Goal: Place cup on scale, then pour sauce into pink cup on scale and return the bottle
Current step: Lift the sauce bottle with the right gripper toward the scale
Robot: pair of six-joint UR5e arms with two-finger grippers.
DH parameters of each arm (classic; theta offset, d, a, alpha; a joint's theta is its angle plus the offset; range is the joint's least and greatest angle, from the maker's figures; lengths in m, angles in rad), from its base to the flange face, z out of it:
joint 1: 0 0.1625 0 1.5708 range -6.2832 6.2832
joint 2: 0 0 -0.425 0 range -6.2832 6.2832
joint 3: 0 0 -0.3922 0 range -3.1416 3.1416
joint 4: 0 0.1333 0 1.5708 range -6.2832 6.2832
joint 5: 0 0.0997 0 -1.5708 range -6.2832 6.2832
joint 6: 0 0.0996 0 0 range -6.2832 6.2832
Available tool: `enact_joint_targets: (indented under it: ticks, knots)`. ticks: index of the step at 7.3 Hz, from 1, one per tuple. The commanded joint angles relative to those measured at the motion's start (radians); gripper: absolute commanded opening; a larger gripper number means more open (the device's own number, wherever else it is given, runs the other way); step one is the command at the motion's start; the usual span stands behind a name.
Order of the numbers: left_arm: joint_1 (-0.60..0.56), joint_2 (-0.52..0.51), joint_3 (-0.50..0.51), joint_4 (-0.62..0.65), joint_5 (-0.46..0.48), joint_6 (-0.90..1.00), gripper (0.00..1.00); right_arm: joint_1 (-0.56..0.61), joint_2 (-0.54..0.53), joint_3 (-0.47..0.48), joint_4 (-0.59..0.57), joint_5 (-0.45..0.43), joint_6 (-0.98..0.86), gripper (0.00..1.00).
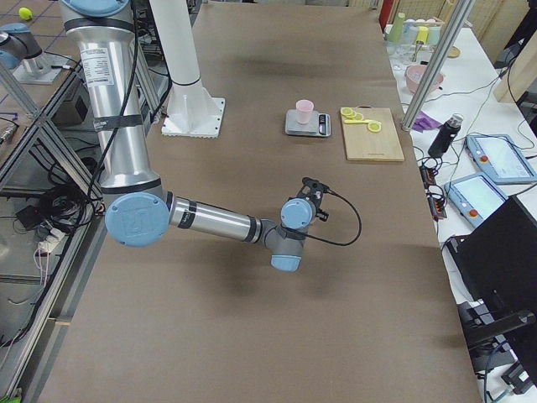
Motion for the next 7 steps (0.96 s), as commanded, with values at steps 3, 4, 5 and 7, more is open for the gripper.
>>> enact_joint_targets:
  ticks: [3, 4, 5, 7]
  knots:
    - [0.000, -0.002, 0.002, 0.002, 0.000, -0.008, 0.98, 0.040, 0.051, 0.069, -0.271, 0.039, -0.002, 0.00]
    - [0.000, -0.002, 0.002, 0.002, 0.000, -0.009, 0.98, 0.040, 0.056, 0.089, -0.328, 0.023, -0.006, 0.00]
    - [0.000, -0.002, 0.002, 0.002, 0.000, -0.014, 0.98, 0.043, 0.070, 0.091, -0.365, 0.020, -0.005, 0.00]
    - [0.000, -0.002, 0.001, 0.002, 0.000, -0.015, 0.98, 0.043, 0.090, 0.108, -0.401, 0.005, -0.008, 0.00]
